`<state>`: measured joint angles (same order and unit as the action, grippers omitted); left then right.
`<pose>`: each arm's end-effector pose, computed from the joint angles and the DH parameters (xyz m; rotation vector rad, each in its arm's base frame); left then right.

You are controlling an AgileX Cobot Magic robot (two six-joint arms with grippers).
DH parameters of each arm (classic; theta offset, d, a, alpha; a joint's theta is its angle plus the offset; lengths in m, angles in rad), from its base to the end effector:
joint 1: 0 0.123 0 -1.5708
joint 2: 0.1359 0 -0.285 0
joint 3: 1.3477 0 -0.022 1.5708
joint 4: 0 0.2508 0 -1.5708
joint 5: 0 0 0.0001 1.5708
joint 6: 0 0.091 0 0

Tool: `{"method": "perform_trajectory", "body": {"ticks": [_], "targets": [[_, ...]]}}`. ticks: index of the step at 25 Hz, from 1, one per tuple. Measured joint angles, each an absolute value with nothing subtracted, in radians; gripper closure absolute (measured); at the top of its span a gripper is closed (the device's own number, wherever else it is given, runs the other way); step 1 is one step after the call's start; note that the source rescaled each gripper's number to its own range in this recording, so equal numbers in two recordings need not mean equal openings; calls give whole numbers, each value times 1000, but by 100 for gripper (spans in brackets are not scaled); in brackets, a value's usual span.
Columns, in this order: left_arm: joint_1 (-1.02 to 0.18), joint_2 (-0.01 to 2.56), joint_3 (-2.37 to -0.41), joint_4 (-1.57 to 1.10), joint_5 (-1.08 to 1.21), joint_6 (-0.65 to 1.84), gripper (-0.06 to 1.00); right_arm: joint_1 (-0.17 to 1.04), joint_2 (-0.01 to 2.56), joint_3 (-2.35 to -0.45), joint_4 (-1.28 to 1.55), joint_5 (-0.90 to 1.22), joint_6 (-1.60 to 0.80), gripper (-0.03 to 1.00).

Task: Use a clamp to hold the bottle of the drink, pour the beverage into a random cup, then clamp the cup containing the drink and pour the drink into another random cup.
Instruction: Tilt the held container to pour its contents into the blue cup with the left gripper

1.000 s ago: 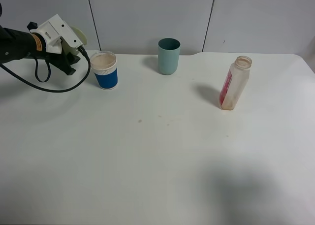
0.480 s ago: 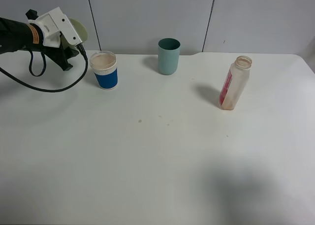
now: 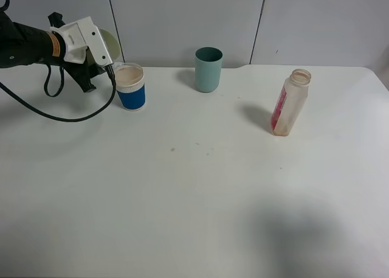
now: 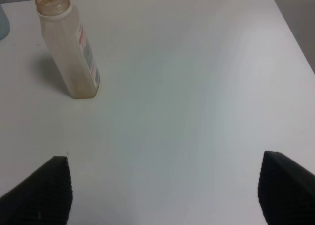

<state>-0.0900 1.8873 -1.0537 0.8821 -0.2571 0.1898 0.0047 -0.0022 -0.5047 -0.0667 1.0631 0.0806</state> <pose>0.3950 -0.0535 0.1762 1.2656 1.7498 0.3510 -0.0059 -0.0053 0.2785 0.0808 2.0365 -0.0263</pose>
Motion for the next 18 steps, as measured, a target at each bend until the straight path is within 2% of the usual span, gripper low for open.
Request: {"method": "perform_trajectory", "body": {"ticks": [18], "targets": [[-94, 1887, -1102, 964, -155, 205, 94, 5, -2, -505, -67, 1063, 81, 37]]}}
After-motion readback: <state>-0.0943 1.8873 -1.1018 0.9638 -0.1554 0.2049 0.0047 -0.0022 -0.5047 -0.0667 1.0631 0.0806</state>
